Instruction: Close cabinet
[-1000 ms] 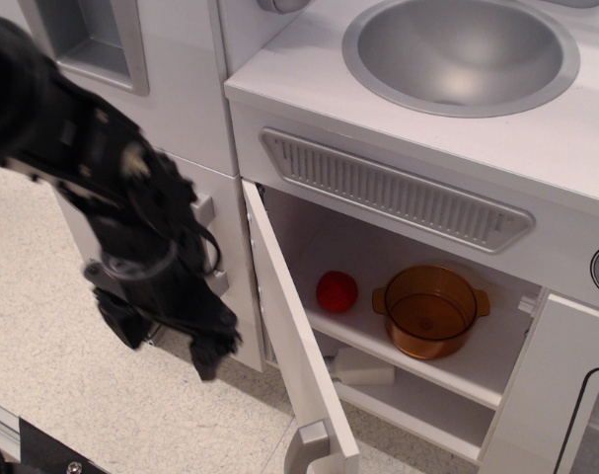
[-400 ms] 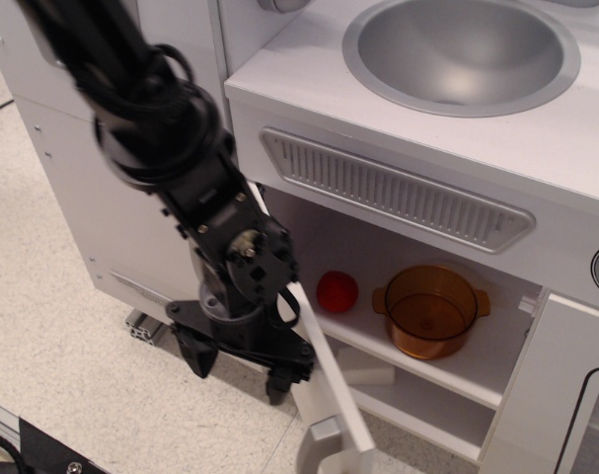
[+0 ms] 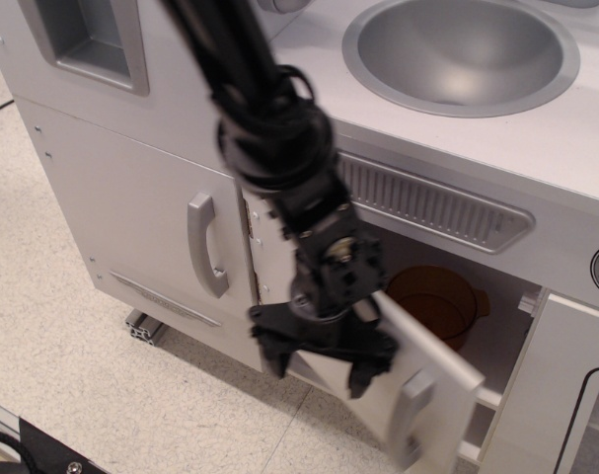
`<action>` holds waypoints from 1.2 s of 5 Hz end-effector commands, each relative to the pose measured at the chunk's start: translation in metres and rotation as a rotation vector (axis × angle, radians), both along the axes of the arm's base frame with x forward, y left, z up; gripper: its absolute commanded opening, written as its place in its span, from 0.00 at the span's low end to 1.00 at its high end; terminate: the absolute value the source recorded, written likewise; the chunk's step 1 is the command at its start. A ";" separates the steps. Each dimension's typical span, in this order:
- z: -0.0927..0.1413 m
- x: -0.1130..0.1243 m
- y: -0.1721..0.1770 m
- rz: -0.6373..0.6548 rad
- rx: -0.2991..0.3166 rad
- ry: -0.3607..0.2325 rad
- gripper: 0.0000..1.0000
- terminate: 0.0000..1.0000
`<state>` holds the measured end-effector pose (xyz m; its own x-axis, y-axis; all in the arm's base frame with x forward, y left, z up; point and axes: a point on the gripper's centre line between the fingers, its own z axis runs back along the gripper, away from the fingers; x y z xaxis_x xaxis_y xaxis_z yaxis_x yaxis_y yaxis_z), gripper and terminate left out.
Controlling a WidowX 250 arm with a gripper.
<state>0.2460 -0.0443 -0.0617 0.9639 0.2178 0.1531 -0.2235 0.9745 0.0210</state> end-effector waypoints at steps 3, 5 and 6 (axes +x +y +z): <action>0.015 0.036 -0.009 0.070 -0.006 -0.120 1.00 0.00; 0.035 -0.006 0.017 0.015 0.000 -0.079 1.00 0.00; 0.035 -0.006 0.017 0.015 0.000 -0.079 1.00 0.00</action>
